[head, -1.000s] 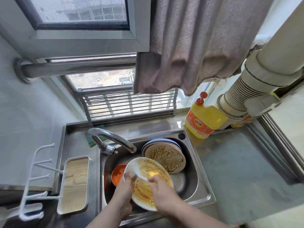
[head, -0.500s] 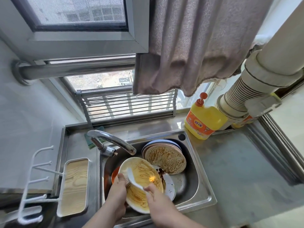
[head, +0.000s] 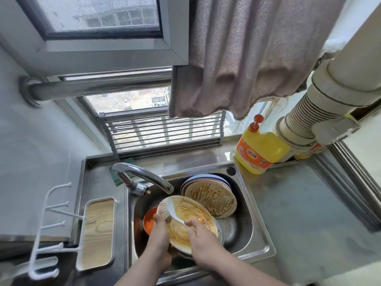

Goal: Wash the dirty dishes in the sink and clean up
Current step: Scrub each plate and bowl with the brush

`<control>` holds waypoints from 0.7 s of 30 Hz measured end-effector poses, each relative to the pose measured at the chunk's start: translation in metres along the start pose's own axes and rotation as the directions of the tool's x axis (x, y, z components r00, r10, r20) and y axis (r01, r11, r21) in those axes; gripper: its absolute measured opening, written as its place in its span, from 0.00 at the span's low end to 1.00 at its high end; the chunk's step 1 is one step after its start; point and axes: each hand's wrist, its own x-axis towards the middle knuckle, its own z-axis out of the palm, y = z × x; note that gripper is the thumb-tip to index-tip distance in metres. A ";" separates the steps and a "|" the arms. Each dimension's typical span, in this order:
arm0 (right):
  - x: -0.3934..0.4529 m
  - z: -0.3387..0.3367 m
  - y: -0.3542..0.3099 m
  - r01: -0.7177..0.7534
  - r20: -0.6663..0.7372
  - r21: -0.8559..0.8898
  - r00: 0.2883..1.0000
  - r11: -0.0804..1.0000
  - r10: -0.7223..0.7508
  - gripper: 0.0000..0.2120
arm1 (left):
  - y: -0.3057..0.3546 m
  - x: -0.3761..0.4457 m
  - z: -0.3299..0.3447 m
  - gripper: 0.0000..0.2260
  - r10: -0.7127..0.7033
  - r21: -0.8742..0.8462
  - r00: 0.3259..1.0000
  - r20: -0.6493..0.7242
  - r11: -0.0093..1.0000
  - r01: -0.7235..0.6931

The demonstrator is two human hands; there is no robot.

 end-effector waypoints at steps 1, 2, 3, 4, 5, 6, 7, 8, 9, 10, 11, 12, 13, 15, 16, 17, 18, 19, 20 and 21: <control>-0.004 0.004 0.002 0.011 0.030 0.008 0.999 1.000 -0.011 0.12 | 0.004 0.000 0.001 0.38 -0.024 -0.064 1.000 0.009 0.998 0.025; -0.011 0.008 0.007 0.023 0.055 0.022 0.998 0.999 -0.025 0.10 | 0.010 -0.002 0.002 0.40 -0.035 -0.121 0.999 0.025 0.992 0.038; -0.018 0.011 0.010 0.035 0.075 0.026 0.996 0.999 -0.036 0.08 | 0.014 -0.001 0.003 0.41 -0.037 -0.163 0.999 0.034 0.986 0.042; -0.023 0.011 0.011 0.042 0.085 0.023 0.995 0.999 -0.044 0.07 | 0.018 0.000 0.002 0.42 -0.058 -0.195 0.998 0.032 0.979 0.063; -0.024 0.011 0.013 0.048 0.075 0.016 0.996 0.999 -0.049 0.06 | 0.018 -0.003 0.002 0.42 -0.085 -0.215 0.996 0.035 0.972 0.091; -0.023 0.010 0.015 0.057 0.061 0.004 0.997 0.998 -0.057 0.07 | 0.017 -0.006 0.003 0.41 -0.099 -0.242 0.994 0.048 0.964 0.108; -0.024 0.006 0.016 0.063 0.055 -0.021 0.997 0.998 -0.061 0.08 | 0.017 -0.007 0.003 0.41 -0.095 -0.258 0.993 0.063 0.960 0.109; -0.025 0.002 0.020 0.067 0.062 -0.068 0.996 0.995 -0.063 0.09 | 0.018 -0.008 0.002 0.41 -0.088 -0.272 0.994 0.065 0.957 0.103; -0.027 -0.004 0.026 0.070 0.069 -0.131 0.996 0.989 -0.061 0.10 | 0.020 -0.003 -0.001 0.40 -0.067 -0.281 0.997 0.047 0.956 0.077; -0.032 -0.012 0.035 0.067 0.082 -0.200 0.995 0.978 -0.051 0.11 | 0.022 0.003 -0.007 0.38 -0.038 -0.297 0.999 0.000 0.954 0.036; -0.037 -0.022 0.045 0.056 0.092 -0.263 0.995 0.963 -0.033 0.12 | 0.023 0.010 -0.013 0.35 -0.012 -0.294 0.999 -0.040 0.956 0.000; -0.039 -0.036 0.055 0.031 0.091 -0.321 0.996 0.947 -0.002 0.12 | 0.024 0.012 -0.019 0.31 -0.009 -0.282 0.998 -0.066 0.959 -0.010; -0.040 -0.051 0.064 0.004 0.078 -0.375 0.997 0.927 0.027 0.12 | 0.024 0.015 -0.025 0.28 -0.015 -0.267 0.998 -0.066 0.964 -0.003; -0.036 -0.072 0.075 -0.013 0.046 -0.457 0.998 0.890 0.038 0.12 | 0.024 0.012 -0.029 0.26 0.003 -0.241 0.998 -0.070 0.970 -0.020; -0.035 -0.072 0.075 0.005 0.052 -0.475 0.998 0.880 0.022 0.12 | 0.021 0.011 -0.030 0.26 0.014 -0.239 0.997 -0.075 0.970 -0.031; -0.038 -0.067 0.071 0.042 0.085 -0.469 0.996 0.882 -0.002 0.12 | 0.019 0.011 -0.029 0.27 0.029 -0.238 0.997 -0.069 0.970 -0.045; -0.041 -0.054 0.064 0.080 0.133 -0.452 0.991 0.888 -0.021 0.13 | 0.016 0.010 -0.027 0.28 0.027 -0.233 0.997 -0.074 0.971 -0.043; -0.046 -0.040 0.051 0.118 0.167 -0.408 0.985 0.905 -0.053 0.13 | 0.014 0.011 -0.023 0.29 0.018 -0.227 0.997 -0.081 0.973 -0.036; -0.048 -0.026 0.039 0.143 0.177 -0.365 0.981 0.920 -0.082 0.13 | 0.012 0.005 -0.016 0.31 -0.002 -0.232 0.996 -0.094 0.973 -0.020; -0.046 -0.016 0.029 0.162 0.164 -0.340 0.980 0.926 -0.111 0.13 | 0.010 -0.002 -0.010 0.31 -0.019 -0.242 0.995 -0.098 0.970 -0.005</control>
